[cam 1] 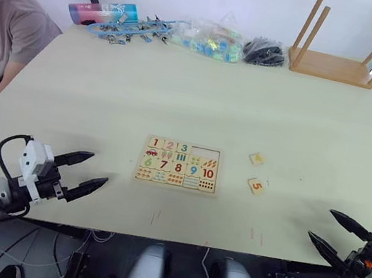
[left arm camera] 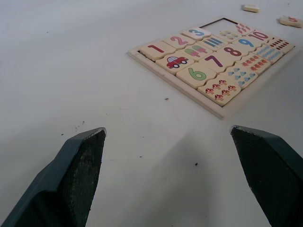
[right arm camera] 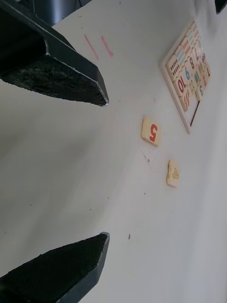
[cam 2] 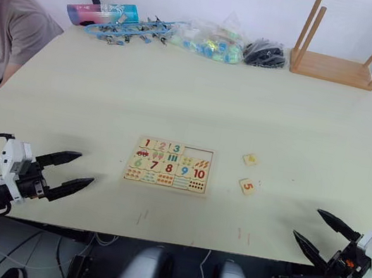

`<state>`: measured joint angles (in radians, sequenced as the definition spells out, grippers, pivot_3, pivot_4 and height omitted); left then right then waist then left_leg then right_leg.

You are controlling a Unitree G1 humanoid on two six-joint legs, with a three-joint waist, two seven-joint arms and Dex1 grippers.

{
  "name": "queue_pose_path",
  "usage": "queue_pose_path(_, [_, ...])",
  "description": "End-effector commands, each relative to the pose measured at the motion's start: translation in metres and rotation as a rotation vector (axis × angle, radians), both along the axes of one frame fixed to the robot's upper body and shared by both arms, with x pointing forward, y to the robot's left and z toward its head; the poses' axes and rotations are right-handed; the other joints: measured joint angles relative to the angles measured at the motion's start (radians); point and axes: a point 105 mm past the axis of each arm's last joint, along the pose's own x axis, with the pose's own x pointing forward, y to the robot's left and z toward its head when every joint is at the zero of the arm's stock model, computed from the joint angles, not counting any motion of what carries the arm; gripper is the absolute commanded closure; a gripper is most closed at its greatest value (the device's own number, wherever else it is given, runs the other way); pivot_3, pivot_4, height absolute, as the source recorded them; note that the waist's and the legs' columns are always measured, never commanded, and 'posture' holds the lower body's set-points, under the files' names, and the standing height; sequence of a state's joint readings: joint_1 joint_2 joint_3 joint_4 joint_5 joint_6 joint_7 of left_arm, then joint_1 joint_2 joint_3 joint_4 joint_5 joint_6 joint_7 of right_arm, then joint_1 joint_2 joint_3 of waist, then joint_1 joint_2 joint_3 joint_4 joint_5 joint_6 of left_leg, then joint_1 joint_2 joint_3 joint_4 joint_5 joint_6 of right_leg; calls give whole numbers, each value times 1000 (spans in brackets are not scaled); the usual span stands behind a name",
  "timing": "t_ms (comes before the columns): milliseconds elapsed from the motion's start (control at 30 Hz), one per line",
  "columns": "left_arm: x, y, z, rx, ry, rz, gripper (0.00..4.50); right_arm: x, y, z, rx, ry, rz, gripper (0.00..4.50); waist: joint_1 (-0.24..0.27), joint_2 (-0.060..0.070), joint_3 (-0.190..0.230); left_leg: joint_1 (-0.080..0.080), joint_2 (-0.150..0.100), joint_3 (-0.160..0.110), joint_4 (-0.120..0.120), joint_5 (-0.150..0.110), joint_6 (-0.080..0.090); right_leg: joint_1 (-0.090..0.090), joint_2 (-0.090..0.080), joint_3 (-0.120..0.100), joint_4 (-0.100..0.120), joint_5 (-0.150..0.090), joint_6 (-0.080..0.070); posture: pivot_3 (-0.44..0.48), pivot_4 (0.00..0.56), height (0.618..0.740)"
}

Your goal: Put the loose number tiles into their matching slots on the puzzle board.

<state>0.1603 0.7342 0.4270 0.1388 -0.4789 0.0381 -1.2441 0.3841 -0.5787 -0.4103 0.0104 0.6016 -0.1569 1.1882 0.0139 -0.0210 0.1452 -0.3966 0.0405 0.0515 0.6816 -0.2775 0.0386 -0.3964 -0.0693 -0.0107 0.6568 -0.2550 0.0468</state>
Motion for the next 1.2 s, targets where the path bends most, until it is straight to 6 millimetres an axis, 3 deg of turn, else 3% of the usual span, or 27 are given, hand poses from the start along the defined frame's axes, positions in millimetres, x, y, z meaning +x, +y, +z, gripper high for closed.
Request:
queue_pose_path(33, [1,2,8,8,-36,-12,44,1,-3,11,-17,-49,-9,0,0,0,0,0,0,0,0,0,0,0,0,0,0,0,0,0,150,737])
queue_pose_path(433, [8,-4,21,28,-93,-131,44,28,26,30,17,-134,-16,0,0,0,0,0,0,0,0,0,0,0,0,0,0,0,0,0,150,737])
queue_pose_path(1200, [20,-6,32,37,-148,-255,44,126,105,31,-126,79,-239,0,-2,1,1,-2,-1,-1,0,0,0,-1,1,-1,0,0,0,0,150,737])
